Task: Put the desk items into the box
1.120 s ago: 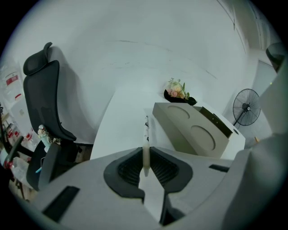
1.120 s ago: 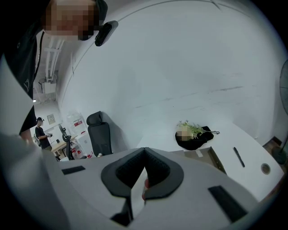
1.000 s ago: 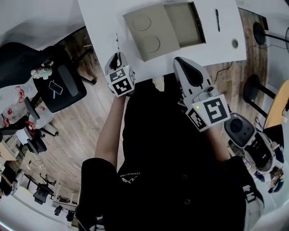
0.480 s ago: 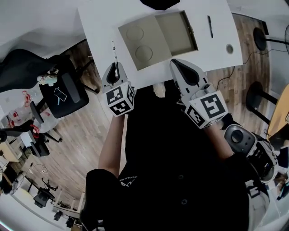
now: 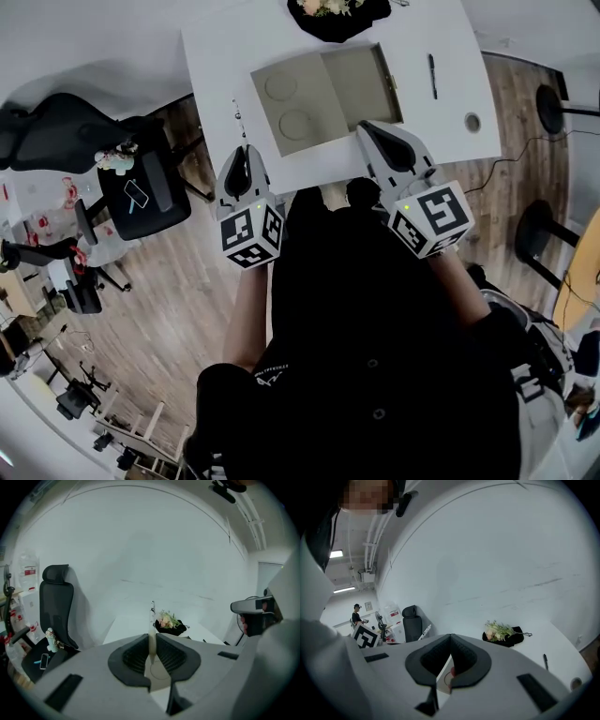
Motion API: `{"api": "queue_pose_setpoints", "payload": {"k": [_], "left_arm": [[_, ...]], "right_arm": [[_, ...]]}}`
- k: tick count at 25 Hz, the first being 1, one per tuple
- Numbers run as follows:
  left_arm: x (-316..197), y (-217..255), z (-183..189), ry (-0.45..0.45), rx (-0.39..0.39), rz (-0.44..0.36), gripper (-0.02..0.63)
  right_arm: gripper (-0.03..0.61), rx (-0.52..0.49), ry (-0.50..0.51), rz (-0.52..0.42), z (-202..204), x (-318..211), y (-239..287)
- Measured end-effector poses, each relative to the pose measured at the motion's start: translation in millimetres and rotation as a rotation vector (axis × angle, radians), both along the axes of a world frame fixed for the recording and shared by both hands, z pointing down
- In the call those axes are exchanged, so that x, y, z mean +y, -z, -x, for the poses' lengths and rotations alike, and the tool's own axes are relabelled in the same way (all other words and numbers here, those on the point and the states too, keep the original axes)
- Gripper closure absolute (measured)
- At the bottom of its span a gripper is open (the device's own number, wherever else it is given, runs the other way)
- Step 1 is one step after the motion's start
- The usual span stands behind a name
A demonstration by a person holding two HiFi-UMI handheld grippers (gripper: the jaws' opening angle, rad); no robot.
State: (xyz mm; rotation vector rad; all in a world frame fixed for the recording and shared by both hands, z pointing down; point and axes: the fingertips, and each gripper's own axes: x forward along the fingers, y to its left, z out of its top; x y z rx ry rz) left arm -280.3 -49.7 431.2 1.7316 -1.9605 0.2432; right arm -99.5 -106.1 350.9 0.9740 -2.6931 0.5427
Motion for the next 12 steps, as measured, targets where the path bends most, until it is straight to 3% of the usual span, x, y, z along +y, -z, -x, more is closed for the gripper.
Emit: {"api": "queue_pose_setpoints", "payload": {"k": [12], "left_arm": [[31,63,-55,0.085,-0.005,-0.134,0.555]], "right_arm": [[0.580,-0.035,0.084,-0.072,-34,-10,22]]}}
